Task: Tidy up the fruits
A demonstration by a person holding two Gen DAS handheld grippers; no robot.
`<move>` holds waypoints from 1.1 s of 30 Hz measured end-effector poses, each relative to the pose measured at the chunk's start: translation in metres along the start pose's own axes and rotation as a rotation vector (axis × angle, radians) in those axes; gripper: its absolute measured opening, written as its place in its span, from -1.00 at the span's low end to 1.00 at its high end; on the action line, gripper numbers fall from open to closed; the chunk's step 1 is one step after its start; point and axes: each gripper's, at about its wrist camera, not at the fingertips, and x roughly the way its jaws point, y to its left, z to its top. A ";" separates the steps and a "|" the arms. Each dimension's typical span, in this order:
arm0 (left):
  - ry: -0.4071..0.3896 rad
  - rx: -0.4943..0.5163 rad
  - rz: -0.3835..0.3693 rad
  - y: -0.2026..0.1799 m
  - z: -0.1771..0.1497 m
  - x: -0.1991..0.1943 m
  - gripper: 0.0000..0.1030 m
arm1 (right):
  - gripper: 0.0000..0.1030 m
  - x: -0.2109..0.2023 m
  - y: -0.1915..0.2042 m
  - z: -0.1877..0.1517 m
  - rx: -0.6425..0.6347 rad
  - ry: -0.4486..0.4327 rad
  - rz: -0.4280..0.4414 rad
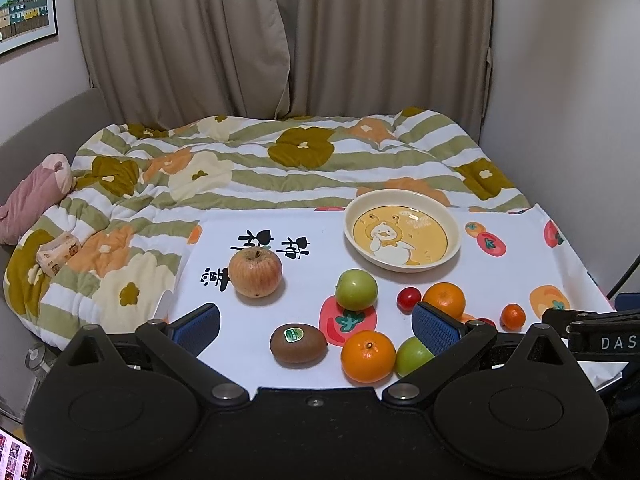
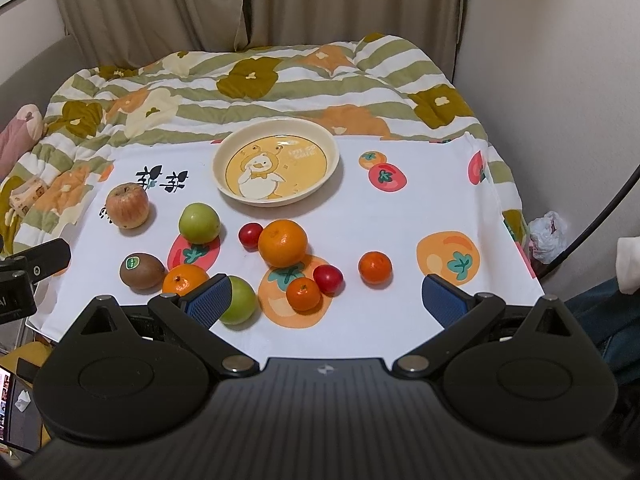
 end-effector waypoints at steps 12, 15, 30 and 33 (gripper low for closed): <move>0.004 -0.003 -0.003 -0.001 0.001 -0.001 1.00 | 1.00 0.001 -0.002 -0.001 0.002 0.001 0.009; 0.011 -0.011 -0.002 0.000 0.002 -0.002 1.00 | 1.00 0.001 -0.005 -0.002 0.011 0.005 0.016; 0.007 0.044 0.023 0.021 -0.014 0.038 1.00 | 1.00 0.051 -0.004 -0.013 0.036 0.042 0.105; 0.023 0.071 0.001 0.031 -0.020 0.058 1.00 | 1.00 0.063 0.006 -0.019 0.069 0.043 0.111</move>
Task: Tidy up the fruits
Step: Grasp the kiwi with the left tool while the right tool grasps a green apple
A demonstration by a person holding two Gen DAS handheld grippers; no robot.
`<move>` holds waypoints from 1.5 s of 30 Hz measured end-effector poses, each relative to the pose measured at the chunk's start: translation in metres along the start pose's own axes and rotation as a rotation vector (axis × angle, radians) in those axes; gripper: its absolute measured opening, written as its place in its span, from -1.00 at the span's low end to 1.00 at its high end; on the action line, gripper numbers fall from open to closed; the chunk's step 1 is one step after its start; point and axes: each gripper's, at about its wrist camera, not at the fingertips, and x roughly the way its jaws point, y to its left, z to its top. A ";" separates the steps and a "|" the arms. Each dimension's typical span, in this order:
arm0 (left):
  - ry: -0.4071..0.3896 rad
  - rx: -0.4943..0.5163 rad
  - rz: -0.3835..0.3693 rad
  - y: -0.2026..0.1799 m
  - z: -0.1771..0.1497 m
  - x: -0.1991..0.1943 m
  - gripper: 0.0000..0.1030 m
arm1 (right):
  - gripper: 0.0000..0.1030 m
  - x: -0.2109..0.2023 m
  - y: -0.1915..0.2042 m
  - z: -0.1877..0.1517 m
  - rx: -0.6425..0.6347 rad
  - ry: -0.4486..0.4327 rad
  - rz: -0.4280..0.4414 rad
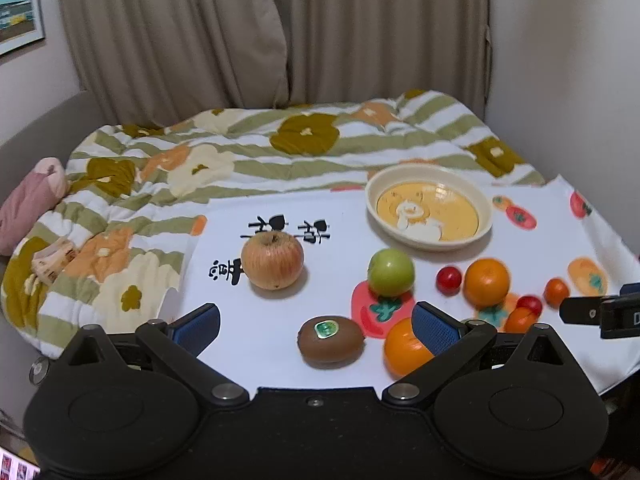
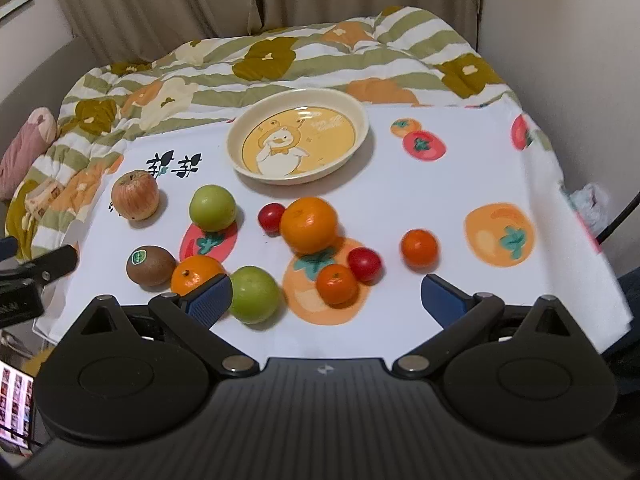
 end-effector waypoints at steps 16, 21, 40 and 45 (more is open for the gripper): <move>0.035 0.333 -0.180 0.012 -0.030 0.092 0.84 | 1.00 0.070 0.043 -0.040 0.144 0.035 -0.071; 0.057 0.389 -0.216 0.009 -0.034 0.110 0.74 | 0.93 0.083 0.048 -0.046 0.156 0.058 -0.091; 0.106 0.401 -0.297 0.011 -0.036 0.133 0.26 | 0.72 0.098 0.064 -0.043 0.119 0.053 -0.083; 0.106 0.394 -0.299 0.013 -0.036 0.132 0.24 | 0.70 0.100 0.064 -0.041 0.106 0.039 -0.080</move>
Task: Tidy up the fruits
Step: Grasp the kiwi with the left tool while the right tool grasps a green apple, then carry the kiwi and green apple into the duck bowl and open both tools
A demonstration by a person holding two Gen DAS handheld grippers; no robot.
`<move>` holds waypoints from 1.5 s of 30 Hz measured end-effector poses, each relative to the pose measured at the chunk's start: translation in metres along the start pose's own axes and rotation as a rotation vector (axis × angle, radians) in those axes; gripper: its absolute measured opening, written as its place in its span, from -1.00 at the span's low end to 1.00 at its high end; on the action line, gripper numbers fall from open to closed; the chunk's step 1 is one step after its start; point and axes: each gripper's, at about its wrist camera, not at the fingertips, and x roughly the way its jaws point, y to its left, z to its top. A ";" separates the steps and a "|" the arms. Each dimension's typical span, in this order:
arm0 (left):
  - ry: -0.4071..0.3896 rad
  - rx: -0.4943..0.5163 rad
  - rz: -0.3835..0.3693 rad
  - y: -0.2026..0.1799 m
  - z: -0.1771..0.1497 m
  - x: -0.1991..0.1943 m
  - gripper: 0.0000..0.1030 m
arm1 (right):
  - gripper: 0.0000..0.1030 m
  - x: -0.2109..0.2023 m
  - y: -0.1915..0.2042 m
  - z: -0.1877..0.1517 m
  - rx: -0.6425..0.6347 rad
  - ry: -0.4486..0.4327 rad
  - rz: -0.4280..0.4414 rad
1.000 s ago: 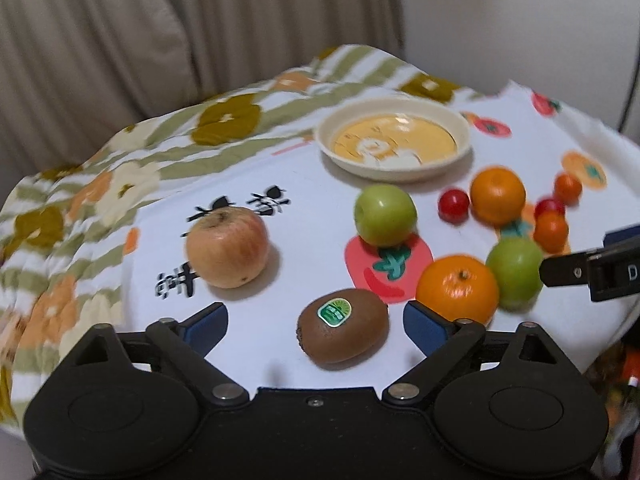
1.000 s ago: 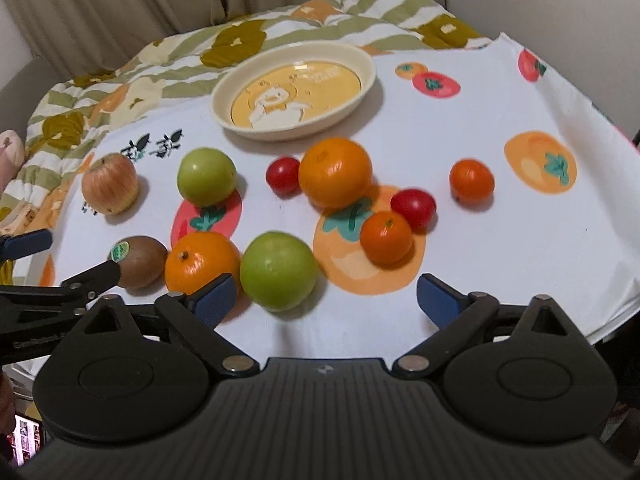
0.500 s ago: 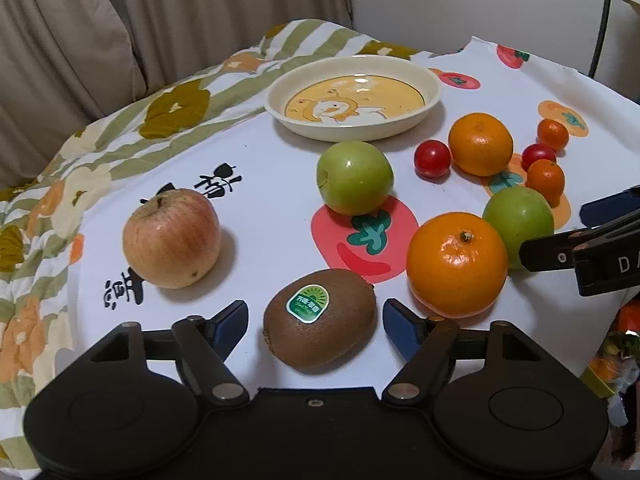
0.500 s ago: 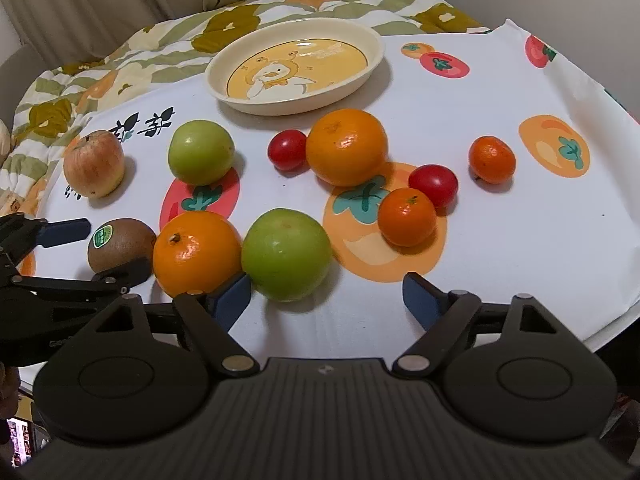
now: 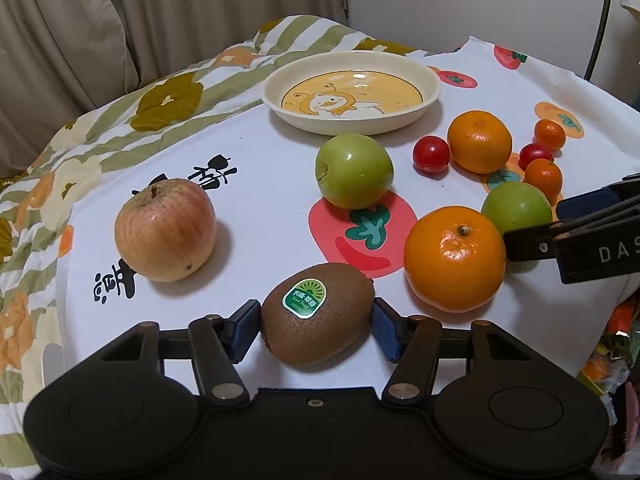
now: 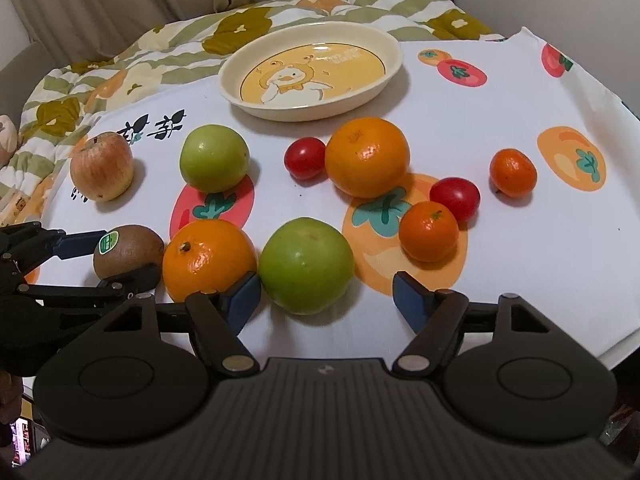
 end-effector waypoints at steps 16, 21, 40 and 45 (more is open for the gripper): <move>-0.008 -0.052 0.012 0.005 -0.006 -0.010 0.22 | 0.33 0.013 0.001 0.012 0.026 0.007 0.041; -0.028 -0.073 0.019 0.008 -0.004 -0.022 0.22 | 0.33 0.005 0.000 0.015 0.037 -0.011 0.040; -0.193 -0.202 0.085 0.005 0.080 -0.092 0.22 | 0.33 -0.069 -0.018 0.091 -0.035 -0.144 0.079; -0.210 -0.253 0.115 -0.003 0.113 -0.088 0.22 | 0.32 -0.068 -0.040 0.124 -0.078 -0.152 0.113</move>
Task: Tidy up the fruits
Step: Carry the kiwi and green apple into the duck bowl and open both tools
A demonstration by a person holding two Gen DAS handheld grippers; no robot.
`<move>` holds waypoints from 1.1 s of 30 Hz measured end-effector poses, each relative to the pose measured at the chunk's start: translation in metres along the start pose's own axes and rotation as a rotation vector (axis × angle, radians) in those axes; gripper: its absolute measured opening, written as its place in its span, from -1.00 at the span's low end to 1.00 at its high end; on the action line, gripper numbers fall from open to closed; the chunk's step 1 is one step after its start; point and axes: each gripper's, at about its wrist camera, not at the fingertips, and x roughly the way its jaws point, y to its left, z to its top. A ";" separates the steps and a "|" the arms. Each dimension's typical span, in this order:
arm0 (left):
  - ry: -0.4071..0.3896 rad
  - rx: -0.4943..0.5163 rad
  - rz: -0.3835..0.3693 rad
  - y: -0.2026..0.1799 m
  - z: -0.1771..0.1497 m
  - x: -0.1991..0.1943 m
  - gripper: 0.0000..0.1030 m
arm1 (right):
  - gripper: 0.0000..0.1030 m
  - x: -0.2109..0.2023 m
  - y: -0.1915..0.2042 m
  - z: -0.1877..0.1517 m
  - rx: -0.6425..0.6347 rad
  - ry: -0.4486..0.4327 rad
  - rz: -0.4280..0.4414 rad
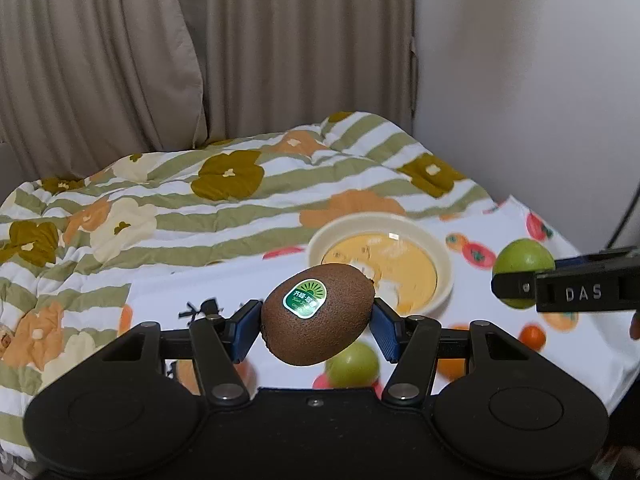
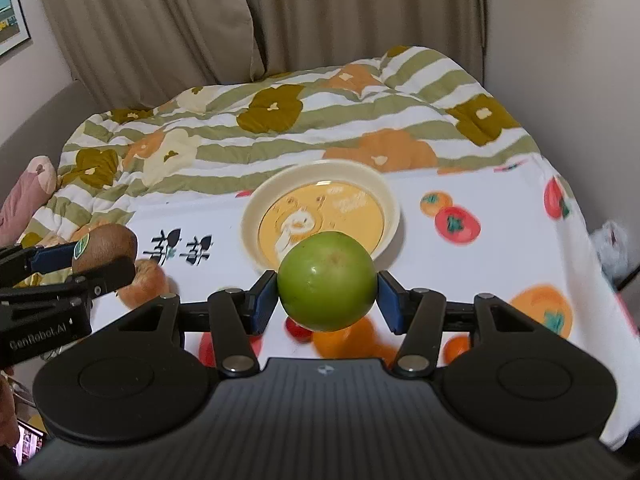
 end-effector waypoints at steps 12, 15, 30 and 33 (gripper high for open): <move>0.004 -0.056 0.069 -0.041 0.053 0.079 0.22 | 0.33 0.062 -0.063 0.073 -0.092 0.024 0.071; 0.024 -0.056 0.090 -0.047 0.060 0.109 0.22 | 0.32 0.086 -0.075 0.087 -0.103 0.038 0.092; 0.176 -0.001 0.149 -0.057 0.054 0.226 0.22 | 0.33 0.184 -0.079 0.112 -0.182 0.148 0.156; 0.208 0.008 0.165 -0.059 0.053 0.239 0.23 | 0.33 0.193 -0.078 0.114 -0.188 0.166 0.163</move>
